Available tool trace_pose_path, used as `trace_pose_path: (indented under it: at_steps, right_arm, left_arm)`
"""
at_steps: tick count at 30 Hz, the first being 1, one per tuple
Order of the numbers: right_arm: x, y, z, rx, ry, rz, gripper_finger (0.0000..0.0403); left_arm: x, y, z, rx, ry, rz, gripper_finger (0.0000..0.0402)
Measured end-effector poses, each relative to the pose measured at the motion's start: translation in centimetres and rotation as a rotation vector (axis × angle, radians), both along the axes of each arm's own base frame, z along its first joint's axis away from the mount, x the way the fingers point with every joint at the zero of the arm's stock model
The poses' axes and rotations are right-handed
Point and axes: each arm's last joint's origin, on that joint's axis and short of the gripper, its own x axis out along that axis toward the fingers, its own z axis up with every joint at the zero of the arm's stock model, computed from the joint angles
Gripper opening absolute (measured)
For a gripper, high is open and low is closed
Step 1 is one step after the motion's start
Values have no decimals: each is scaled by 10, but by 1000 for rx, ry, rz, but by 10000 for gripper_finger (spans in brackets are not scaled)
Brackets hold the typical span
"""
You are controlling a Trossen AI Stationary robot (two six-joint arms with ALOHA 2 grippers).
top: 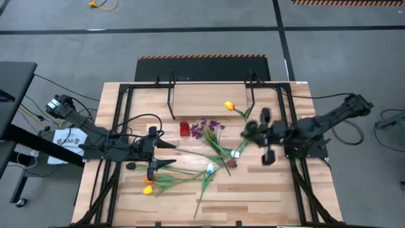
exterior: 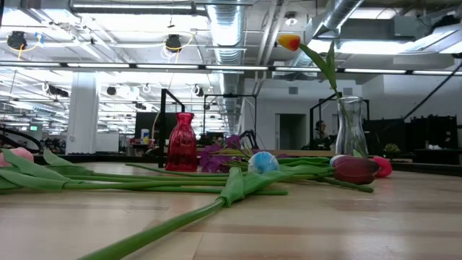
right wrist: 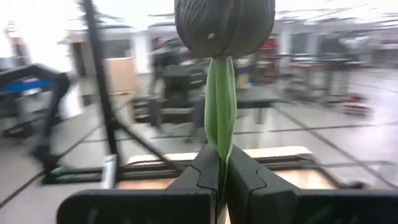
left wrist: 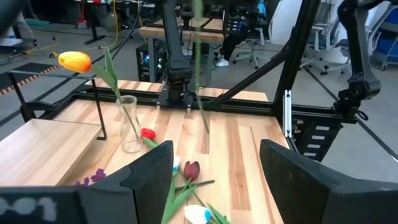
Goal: Pick and place flowers into a vace then onto a shelf
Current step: Put the right black flower into the transparent vase
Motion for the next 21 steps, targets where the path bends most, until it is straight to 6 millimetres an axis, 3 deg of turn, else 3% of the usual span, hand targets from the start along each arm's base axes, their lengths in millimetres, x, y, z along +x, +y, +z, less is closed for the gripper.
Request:
trace_pose_path:
  at_steps: [8,21]
  right_arm:
    - [-39,-25,9,12,16,-283,0]
    - [-40,-45,7,-47,61,-534,0]
  left_arm:
    - [0,0,0,2,0,2,231]
    - [0,0,0,7,2,-4,231]
